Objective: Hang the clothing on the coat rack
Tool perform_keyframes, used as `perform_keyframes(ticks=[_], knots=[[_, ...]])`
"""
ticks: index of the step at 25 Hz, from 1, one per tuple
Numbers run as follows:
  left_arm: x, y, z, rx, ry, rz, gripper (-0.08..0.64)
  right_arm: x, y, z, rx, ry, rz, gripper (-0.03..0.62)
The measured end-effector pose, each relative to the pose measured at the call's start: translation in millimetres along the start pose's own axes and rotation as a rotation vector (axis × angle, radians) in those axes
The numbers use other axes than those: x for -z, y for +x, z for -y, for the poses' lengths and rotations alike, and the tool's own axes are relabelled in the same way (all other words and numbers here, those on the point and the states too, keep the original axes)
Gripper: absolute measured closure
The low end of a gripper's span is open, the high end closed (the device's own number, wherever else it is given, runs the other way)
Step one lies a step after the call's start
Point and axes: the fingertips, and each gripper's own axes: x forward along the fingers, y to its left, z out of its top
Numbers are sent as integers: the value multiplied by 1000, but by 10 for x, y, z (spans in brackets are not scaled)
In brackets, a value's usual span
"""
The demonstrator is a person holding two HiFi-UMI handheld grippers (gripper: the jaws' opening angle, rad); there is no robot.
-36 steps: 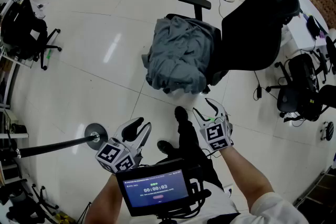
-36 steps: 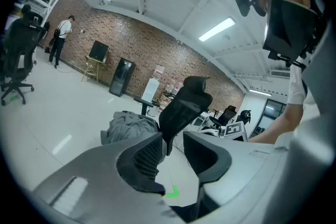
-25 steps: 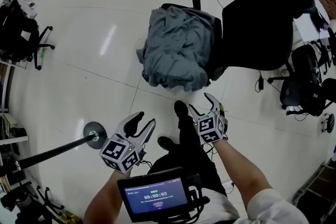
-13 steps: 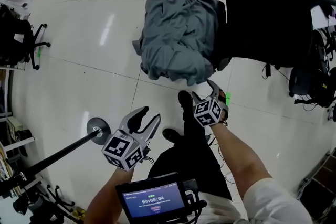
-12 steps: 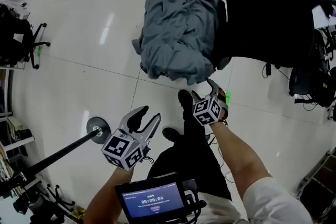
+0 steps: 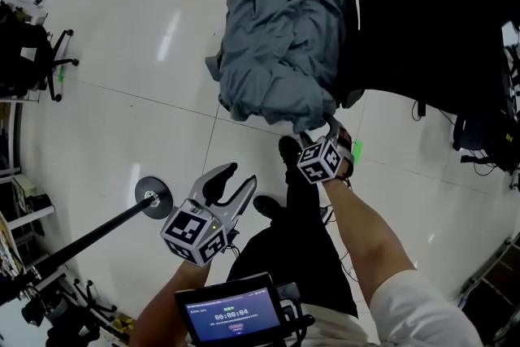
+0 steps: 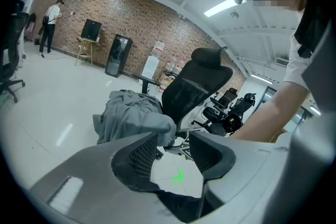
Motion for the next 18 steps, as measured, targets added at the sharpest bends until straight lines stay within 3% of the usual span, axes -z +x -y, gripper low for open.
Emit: perform_keyframes(ticks=[5,10,12,18], knots=[[9,48,-4,-3,-11,-4,364,-73,80,41,-11,37,6,278],[-14,79,15,-4,-23,-1,364,-151,-46,114,4,13,35,504],[-42,95,17,-4,-28,4,364,-174,-124,148,3,6,48,556],[-167,151,28,-4,-28,22,364,-503,-664,258,-34,-15,185,581]])
